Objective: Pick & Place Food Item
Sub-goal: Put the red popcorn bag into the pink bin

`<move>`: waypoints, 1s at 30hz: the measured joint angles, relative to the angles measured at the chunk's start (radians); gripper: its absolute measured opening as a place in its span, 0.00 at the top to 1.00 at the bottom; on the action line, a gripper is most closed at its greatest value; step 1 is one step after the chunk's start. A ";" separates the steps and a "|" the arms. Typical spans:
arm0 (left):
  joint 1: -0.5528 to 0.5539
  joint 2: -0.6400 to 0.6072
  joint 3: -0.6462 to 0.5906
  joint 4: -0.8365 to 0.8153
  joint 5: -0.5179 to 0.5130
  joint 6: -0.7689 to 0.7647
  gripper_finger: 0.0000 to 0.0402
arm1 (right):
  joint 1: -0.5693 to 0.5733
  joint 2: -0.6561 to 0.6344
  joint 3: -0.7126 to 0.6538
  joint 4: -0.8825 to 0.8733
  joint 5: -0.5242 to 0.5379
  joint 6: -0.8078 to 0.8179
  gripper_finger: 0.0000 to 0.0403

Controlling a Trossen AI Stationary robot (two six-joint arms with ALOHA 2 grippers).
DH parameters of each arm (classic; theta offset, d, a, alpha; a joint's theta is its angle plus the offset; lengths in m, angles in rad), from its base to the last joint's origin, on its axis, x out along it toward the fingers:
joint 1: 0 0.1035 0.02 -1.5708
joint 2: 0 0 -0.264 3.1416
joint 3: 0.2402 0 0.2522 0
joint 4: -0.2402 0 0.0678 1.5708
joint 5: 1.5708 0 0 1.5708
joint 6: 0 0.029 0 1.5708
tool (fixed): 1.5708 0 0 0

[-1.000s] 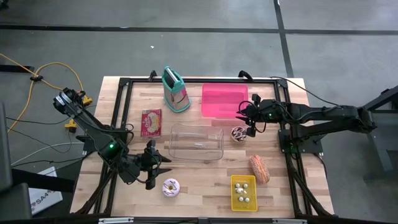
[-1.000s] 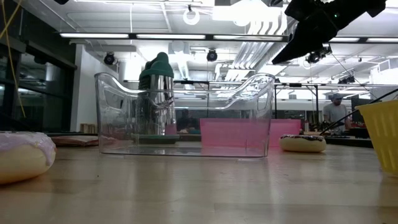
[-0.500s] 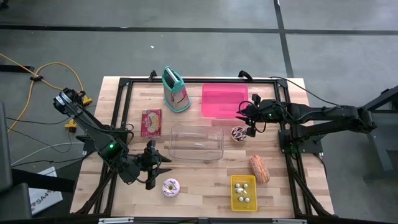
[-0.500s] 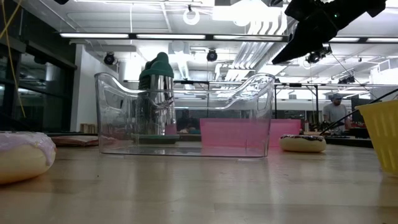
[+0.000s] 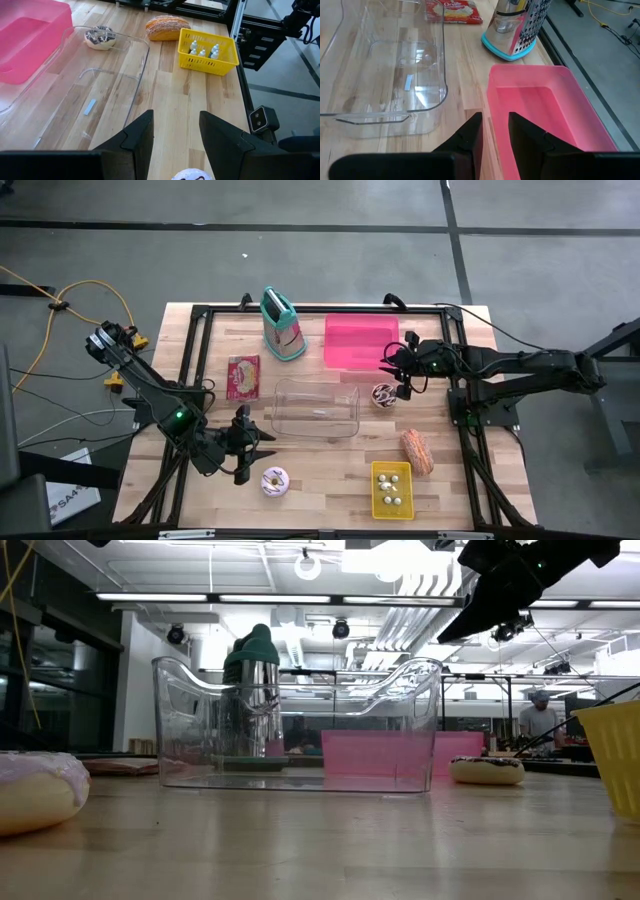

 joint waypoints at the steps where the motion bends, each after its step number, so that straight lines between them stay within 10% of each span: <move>1: 0.000 0.000 0.000 0.000 0.000 0.000 0.62 | 0.000 0.000 0.000 0.000 0.000 0.000 0.80; 30: 0.048 -0.031 0.000 -0.323 -0.002 -0.086 0.62 | 0.000 0.000 0.000 0.000 0.000 0.000 0.80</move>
